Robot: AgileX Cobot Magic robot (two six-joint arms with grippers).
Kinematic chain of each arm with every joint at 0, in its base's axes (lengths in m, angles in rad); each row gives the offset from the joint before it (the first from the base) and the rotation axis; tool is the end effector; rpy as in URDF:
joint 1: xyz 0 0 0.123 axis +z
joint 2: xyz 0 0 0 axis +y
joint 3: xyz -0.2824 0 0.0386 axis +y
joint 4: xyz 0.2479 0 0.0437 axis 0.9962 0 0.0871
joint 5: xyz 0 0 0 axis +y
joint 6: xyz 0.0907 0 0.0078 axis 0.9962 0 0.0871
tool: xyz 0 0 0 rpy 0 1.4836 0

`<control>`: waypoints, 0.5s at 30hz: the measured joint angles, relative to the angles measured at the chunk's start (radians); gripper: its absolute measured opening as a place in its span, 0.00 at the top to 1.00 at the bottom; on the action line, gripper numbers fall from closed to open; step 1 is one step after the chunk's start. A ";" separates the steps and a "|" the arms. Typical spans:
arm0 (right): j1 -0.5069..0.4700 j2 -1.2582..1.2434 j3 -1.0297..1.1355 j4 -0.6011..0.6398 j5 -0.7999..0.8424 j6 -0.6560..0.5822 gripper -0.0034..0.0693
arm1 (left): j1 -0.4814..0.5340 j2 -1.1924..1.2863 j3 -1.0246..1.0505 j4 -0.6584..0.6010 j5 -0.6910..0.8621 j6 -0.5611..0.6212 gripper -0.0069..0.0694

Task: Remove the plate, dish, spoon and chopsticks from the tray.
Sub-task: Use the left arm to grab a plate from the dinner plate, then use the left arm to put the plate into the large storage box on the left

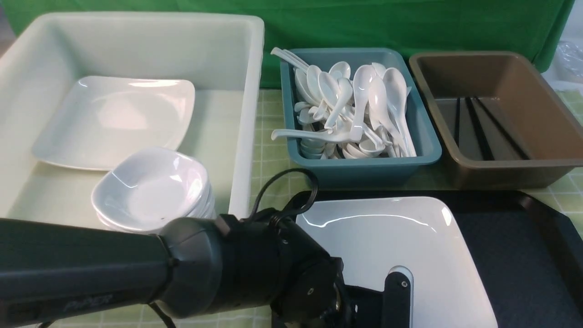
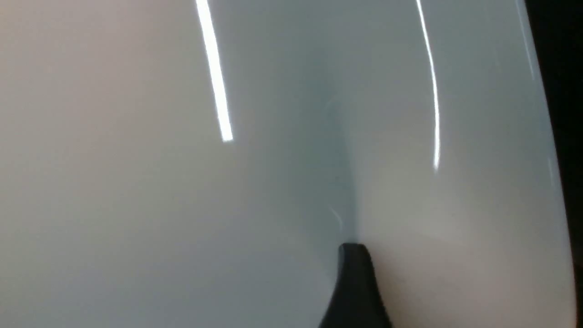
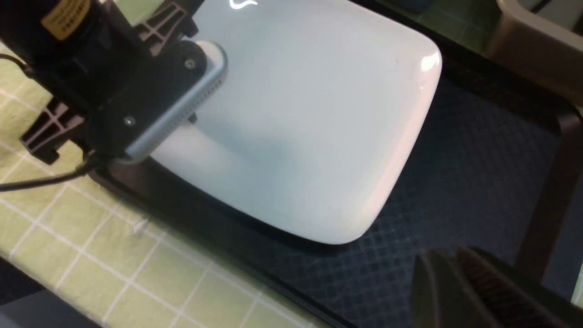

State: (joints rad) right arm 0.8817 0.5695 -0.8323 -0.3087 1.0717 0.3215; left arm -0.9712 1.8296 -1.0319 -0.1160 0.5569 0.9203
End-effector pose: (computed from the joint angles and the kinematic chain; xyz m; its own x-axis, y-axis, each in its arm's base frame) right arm 0.0683 0.0447 0.3577 -0.5082 -0.3604 -0.7822 -0.5360 0.8433 -0.0403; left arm 0.1880 -0.2849 0.1525 0.2447 0.9373 -0.2481 0.9622 -0.2032 0.1812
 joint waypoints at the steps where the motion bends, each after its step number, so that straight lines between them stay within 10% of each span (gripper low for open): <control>1: 0.000 0.000 0.000 0.000 0.000 0.000 0.83 | -0.006 0.000 0.000 0.003 -0.004 0.000 0.42; 15: 0.000 0.000 -0.047 -0.022 -0.004 0.000 0.83 | -0.151 -0.239 -0.024 0.174 0.083 -0.217 0.84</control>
State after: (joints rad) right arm 0.8817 0.5695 -0.8794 -0.3310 1.0678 0.3215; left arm -1.1226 1.5905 -1.0556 0.0582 0.6398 0.7038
